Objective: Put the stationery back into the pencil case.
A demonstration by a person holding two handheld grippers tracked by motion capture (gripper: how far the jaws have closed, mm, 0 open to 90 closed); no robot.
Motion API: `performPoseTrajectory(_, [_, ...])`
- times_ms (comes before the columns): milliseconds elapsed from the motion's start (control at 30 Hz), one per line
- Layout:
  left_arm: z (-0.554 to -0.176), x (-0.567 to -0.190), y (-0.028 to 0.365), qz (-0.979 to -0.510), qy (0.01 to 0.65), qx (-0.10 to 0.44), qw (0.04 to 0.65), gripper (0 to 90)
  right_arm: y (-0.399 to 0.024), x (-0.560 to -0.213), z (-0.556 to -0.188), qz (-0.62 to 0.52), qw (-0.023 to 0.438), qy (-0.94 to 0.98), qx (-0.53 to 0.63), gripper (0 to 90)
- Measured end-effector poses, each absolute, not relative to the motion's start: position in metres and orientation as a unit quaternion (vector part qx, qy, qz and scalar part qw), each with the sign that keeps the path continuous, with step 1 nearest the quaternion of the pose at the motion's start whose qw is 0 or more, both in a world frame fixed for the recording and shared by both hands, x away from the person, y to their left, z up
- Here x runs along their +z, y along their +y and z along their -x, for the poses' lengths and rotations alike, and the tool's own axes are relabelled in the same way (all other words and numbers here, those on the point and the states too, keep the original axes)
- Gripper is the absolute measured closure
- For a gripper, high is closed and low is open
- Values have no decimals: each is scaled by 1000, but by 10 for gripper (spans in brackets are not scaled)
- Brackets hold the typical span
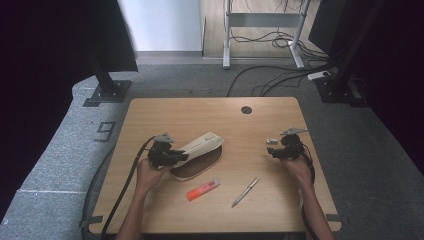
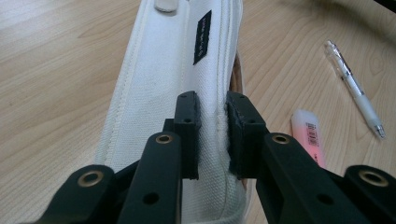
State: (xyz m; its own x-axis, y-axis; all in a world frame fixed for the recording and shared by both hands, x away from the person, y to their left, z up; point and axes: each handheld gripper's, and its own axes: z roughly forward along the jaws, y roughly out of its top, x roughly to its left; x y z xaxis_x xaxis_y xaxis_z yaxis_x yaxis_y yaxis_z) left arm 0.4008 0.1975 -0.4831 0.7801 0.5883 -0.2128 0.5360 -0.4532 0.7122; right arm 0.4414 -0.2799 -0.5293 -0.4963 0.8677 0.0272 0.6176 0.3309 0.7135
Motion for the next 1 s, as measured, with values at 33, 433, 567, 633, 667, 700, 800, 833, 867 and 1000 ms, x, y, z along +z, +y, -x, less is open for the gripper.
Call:
performPoseTrajectory(33, [-401, -483, 198, -852, 330, 32, 405, 754, -280, -529, -443, -467, 184, 795, 341, 252])
performPoseTrajectory(433, [-401, -483, 198, -853, 328, 28, 406, 752, -286, -526, -463, -465, 184, 799, 334, 376])
performPoseTrajectory(567, [-401, -483, 198, -853, 328, 27, 405, 750, -287, -529, -469, -462, 179, 802, 334, 388])
performPoseTrajectory(633, [-401, -483, 198, -853, 328, 26, 405, 750, -288, -530, -473, -464, 173, 800, 338, 396])
performPoseTrajectory(667, [-401, -483, 198, -853, 328, 26, 405, 750, -288, -530, -474, -463, 173, 801, 338, 399])
performPoseTrajectory(700, [-401, -483, 198, -853, 327, 26, 405, 750, -288, -530, -475, -463, 172, 802, 337, 401])
performPoseTrajectory(800, [-401, -483, 198, -853, 328, 24, 405, 748, -288, -531, -480, -463, 168, 803, 337, 408])
performPoseTrajectory(833, [-401, -483, 198, -853, 328, 25, 405, 748, -288, -532, -481, -462, 170, 804, 334, 412])
performPoseTrajectory(867, [-401, -483, 198, -853, 328, 25, 405, 748, -288, -532, -481, -462, 170, 804, 334, 412])
performPoseTrajectory(1000, [-401, -483, 198, -853, 328, 24, 406, 748, -289, -537, -487, -462, 162, 805, 336, 426])
